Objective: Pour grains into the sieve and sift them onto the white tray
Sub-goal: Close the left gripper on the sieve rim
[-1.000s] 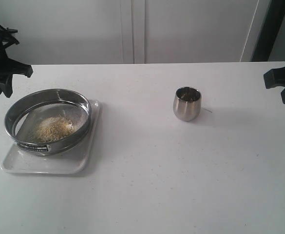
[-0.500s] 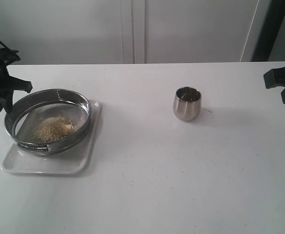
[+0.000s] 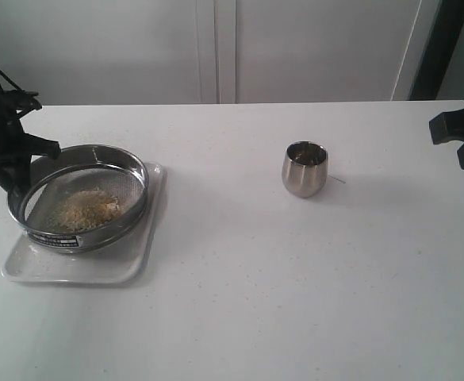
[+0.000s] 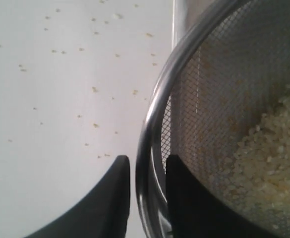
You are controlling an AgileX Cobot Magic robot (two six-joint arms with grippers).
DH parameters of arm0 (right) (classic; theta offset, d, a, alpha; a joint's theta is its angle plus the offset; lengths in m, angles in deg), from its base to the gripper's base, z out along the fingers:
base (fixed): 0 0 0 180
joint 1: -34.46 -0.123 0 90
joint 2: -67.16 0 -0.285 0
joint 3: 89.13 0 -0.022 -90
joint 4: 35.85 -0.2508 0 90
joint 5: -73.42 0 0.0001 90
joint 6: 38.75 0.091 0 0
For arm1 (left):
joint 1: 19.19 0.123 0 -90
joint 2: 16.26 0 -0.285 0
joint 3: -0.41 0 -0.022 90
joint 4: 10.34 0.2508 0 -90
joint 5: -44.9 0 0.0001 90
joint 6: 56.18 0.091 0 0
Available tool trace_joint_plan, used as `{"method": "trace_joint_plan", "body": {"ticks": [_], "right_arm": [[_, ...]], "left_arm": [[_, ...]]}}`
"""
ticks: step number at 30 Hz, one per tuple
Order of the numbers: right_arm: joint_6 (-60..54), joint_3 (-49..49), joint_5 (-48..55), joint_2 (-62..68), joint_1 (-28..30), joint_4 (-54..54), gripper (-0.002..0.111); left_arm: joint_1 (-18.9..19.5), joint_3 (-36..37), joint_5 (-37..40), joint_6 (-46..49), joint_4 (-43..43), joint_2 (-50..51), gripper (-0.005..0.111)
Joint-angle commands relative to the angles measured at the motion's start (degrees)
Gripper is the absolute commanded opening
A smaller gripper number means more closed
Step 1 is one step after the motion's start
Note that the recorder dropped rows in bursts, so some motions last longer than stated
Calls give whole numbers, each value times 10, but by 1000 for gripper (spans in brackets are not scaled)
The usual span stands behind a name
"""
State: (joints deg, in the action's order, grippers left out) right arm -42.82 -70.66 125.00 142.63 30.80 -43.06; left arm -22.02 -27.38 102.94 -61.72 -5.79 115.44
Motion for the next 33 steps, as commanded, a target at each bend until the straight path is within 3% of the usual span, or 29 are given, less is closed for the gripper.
{"method": "trace_joint_plan", "body": {"ticks": [1, 24, 33], "right_arm": [[0, 2, -7, -4, 3, 2, 0], [0, 2, -7, -4, 3, 1, 0], [0, 2, -7, -4, 3, 1, 0]], "left_arm": [[0, 4, 5, -4, -4, 9, 32], [0, 4, 2, -7, -4, 47, 31], [0, 4, 1, -7, -1, 47, 1]]}}
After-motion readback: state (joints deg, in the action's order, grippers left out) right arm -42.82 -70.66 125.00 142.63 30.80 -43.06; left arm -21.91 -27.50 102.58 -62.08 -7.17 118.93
